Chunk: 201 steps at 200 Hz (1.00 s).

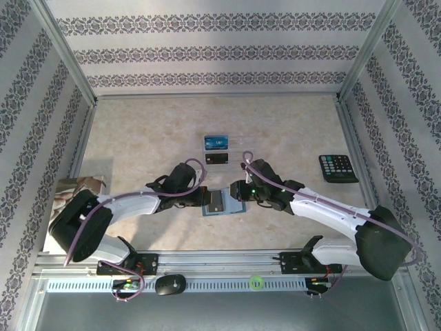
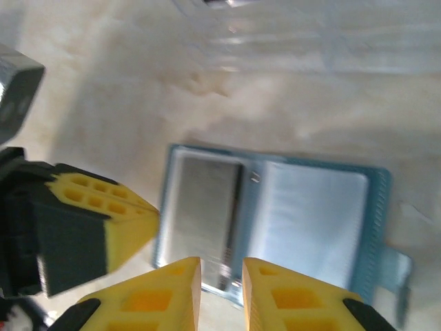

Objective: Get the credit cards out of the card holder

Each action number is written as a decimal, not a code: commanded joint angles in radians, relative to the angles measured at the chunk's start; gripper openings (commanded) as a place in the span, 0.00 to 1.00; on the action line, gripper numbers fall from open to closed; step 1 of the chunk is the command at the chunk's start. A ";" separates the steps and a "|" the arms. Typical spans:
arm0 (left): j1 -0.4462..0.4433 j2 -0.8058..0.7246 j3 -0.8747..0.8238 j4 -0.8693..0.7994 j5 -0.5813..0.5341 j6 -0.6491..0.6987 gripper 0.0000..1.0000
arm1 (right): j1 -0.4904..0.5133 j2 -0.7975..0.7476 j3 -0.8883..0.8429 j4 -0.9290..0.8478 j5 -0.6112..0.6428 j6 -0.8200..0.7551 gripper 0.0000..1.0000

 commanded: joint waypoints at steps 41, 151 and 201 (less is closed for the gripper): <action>0.008 0.049 0.017 -0.024 -0.039 0.049 0.00 | -0.006 0.207 0.086 0.084 -0.204 0.001 0.22; 0.009 0.172 0.026 -0.076 -0.081 0.048 0.00 | -0.047 0.351 0.051 0.143 -0.208 0.055 0.25; 0.009 0.163 0.005 -0.078 -0.077 0.044 0.00 | -0.057 0.399 0.053 0.170 -0.246 0.070 0.24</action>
